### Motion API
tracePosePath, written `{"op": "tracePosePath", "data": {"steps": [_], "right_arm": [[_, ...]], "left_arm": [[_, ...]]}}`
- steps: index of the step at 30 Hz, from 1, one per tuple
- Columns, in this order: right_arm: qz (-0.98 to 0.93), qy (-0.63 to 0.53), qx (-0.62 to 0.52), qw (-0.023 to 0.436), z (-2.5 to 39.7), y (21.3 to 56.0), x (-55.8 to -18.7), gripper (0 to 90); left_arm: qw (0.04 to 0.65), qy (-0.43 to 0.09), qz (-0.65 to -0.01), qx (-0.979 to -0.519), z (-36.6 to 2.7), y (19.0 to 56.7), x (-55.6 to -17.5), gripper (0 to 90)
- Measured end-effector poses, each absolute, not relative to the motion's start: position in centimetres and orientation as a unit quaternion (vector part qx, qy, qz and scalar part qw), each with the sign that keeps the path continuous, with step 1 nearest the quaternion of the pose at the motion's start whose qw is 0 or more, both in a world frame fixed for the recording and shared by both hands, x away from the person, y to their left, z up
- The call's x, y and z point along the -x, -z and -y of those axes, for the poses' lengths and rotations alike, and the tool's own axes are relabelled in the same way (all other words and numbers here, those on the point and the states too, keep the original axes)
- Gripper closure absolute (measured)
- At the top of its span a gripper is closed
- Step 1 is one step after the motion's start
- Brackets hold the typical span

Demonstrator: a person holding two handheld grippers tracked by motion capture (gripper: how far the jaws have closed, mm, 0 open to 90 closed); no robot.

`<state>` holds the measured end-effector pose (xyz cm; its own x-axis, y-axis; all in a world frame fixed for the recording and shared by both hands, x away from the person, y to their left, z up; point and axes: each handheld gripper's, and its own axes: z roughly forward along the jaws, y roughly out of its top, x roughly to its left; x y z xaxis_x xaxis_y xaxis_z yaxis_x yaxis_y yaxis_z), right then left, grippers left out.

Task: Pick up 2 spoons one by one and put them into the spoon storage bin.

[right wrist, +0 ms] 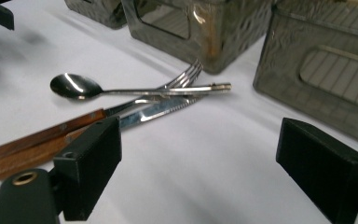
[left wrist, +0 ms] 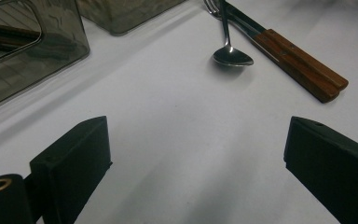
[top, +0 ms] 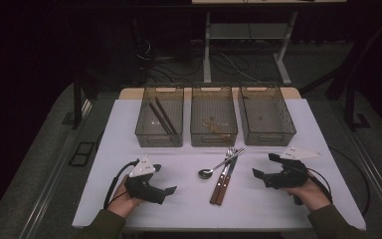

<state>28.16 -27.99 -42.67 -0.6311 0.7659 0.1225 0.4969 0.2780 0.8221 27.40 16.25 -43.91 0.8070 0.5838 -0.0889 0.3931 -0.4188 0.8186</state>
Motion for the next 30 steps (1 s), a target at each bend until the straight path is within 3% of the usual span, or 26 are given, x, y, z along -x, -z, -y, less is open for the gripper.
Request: {"op": "tracePosePath", "data": {"steps": [26, 30], "right_arm": [[-0.787, -0.432, -0.414, 0.151, 28.1, 44.7, -26.1, 13.7], [-0.793, -0.425, -0.411, 0.151, 28.0, 44.8, -26.1, 13.7]], "left_arm": [[0.478, -0.081, -0.279, -0.829, -15.5, 42.8, -28.2, 3.8], [0.481, -0.086, -0.28, -0.826, -14.9, 42.5, -28.8, 7.4]]}}
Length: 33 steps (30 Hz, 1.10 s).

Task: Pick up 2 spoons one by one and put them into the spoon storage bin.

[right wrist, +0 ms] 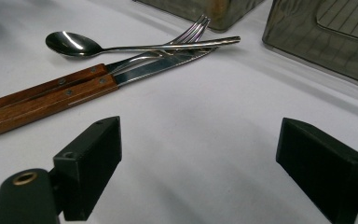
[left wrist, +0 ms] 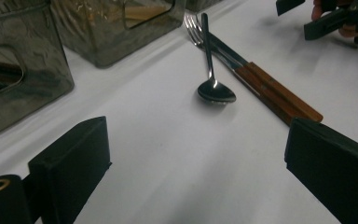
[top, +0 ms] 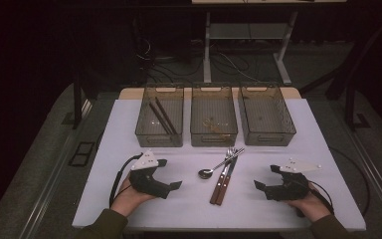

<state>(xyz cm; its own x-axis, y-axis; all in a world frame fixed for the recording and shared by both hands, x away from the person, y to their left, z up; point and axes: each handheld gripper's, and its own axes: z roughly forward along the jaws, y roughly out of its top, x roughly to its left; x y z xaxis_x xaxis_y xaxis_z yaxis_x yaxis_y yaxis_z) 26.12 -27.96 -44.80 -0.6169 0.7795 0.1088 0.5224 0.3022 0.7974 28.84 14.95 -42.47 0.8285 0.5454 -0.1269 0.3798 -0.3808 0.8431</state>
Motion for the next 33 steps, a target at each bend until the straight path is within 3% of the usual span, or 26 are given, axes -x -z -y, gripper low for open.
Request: {"op": "tracePosePath", "data": {"steps": [19, 33], "right_arm": [[-0.793, -0.424, -0.407, 0.159, 28.0, 44.8, -26.2, 13.7], [-0.795, -0.422, -0.405, 0.16, 28.0, 44.7, -26.1, 13.7]], "left_arm": [[0.485, -0.097, -0.291, -0.819, -12.0, 41.6, -31.7, 35.1], [0.466, -0.074, -0.281, -0.836, -8.2, 41.8, -33.2, 64.3]]}}
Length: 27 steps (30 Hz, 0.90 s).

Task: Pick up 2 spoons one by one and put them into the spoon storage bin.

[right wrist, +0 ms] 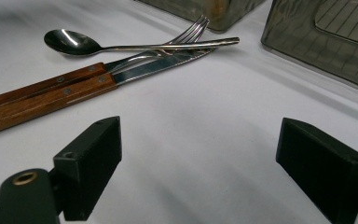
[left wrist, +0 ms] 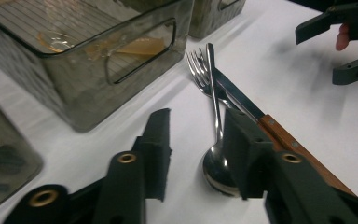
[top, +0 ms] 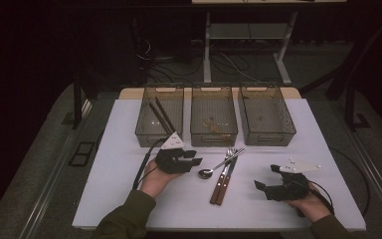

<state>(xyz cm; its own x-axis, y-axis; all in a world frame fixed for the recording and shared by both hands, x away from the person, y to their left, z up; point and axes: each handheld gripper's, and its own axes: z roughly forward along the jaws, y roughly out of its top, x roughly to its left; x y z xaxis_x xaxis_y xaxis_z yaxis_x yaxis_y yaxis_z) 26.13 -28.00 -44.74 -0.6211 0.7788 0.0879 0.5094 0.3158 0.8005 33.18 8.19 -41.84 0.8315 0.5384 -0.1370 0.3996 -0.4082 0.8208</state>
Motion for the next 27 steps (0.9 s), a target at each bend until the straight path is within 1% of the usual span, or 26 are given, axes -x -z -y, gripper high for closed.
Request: {"op": "tracePosePath", "data": {"steps": [4, 5, 15, 22, 27], "right_arm": [[-0.797, -0.42, -0.404, 0.162, 28.0, 44.7, -26.1, 13.8], [-0.797, -0.419, -0.402, 0.163, 27.9, 44.7, -26.1, 13.8], [-0.803, -0.416, -0.394, 0.166, 27.7, 44.7, -26.1, 13.8], [-0.805, -0.412, -0.393, 0.168, 27.6, 44.8, -26.2, 13.8], [-0.807, -0.409, -0.391, 0.171, 27.6, 44.8, -26.2, 13.7]], "left_arm": [[0.469, -0.056, -0.275, -0.838, -7.7, 42.1, -33.1, 70.0], [0.464, -0.056, -0.275, -0.84, -7.6, 42.2, -33.0, 69.9], [0.447, -0.056, -0.273, -0.85, -6.8, 43.2, -32.6, 57.1], [0.426, -0.06, -0.268, -0.862, -6.1, 44.0, -32.5, 53.0], [0.418, -0.061, -0.268, -0.866, -5.6, 44.3, -32.4, 52.2]]}}
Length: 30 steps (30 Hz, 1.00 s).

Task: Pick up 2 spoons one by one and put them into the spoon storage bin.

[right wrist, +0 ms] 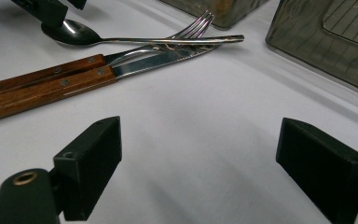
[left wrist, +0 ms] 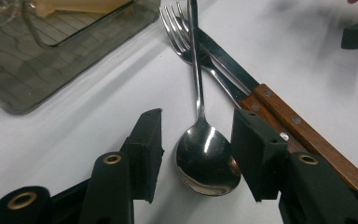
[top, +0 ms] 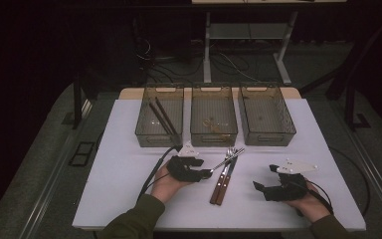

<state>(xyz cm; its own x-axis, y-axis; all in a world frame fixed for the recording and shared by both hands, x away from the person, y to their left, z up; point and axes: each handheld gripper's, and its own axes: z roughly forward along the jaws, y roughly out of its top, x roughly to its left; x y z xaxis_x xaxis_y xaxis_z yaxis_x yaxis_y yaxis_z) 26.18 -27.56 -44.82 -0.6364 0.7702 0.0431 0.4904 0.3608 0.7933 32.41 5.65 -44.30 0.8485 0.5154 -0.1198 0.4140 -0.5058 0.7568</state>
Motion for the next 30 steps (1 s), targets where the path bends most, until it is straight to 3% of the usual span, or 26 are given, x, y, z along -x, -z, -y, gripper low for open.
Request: {"op": "tracePosePath", "data": {"steps": [25, 30], "right_arm": [[-0.81, -0.404, -0.387, 0.176, 27.6, 44.8, -26.2, 13.7], [-0.81, -0.404, -0.387, 0.177, 27.6, 44.8, -26.2, 13.8]], "left_arm": [[0.385, -0.071, -0.253, -0.885, -4.6, 45.2, -32.2, 52.7], [0.381, -0.078, -0.247, -0.888, -4.4, 45.1, -32.0, 56.7]]}}
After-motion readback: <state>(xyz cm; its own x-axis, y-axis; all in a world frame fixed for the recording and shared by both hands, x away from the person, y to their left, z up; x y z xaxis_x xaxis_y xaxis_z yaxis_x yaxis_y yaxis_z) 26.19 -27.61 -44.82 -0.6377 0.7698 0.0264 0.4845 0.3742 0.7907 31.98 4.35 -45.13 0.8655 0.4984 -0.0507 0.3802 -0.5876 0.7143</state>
